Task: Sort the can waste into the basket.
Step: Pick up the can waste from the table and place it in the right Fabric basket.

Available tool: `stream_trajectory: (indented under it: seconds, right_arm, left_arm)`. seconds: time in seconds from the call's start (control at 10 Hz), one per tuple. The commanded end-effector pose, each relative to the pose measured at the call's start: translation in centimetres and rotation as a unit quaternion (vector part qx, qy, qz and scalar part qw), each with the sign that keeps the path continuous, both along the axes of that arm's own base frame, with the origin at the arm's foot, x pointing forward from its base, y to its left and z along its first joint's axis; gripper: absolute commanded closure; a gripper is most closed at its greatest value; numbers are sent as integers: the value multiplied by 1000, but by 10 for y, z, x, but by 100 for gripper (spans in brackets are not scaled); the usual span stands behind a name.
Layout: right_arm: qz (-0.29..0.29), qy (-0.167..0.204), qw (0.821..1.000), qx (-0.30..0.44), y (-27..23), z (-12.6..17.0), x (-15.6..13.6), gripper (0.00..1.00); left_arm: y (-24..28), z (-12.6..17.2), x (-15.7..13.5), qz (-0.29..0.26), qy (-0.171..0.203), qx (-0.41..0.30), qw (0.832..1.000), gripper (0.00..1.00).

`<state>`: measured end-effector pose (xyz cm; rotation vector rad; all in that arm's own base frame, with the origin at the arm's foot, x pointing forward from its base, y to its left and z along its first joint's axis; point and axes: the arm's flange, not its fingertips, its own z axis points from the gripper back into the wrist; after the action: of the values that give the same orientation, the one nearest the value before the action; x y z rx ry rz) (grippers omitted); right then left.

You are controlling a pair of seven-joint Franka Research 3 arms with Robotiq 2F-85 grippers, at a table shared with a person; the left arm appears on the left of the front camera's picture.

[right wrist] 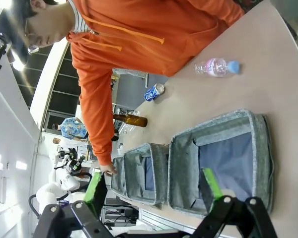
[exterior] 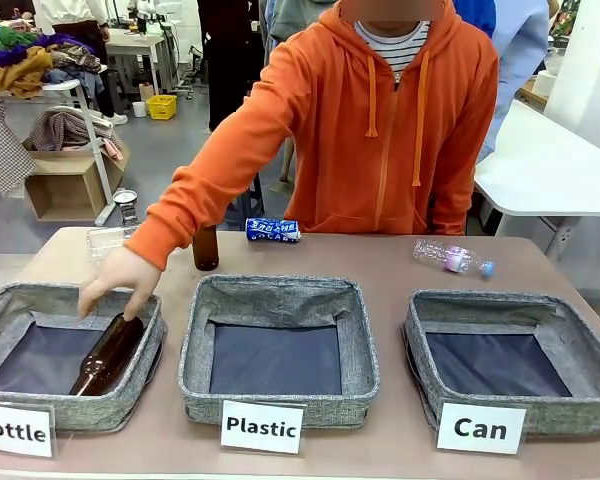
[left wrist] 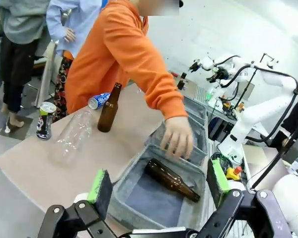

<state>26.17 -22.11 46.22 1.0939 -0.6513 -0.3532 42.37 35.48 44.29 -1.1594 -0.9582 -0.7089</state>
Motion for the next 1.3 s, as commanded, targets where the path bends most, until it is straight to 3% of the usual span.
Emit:
stream_trajectory:
  seconds: [0.0,0.2,0.6,0.9,1.1,1.2]
  right_arm:
    - [-1,-18,1000,2,-2,1,3,0]
    - [-1,-18,1000,2,-2,1,3,0]
    - [-1,-18,1000,2,-2,1,3,0]
    - [-1,-18,1000,2,-2,1,3,0]
    - [-1,-18,1000,2,-2,1,3,0]
    - [-1,-18,1000,2,-2,1,3,0]
  left_arm:
    - [-37,9,34,16,10,38,999,0]
    - [-76,1,79,14,4,100,995,0]
    - [-141,-36,171,24,-75,240,968,0]
    - [-179,-62,212,22,-126,316,940,0]
    - [-200,-82,243,-31,-113,343,932,0]
    - [-188,-70,217,10,-111,310,944,0]
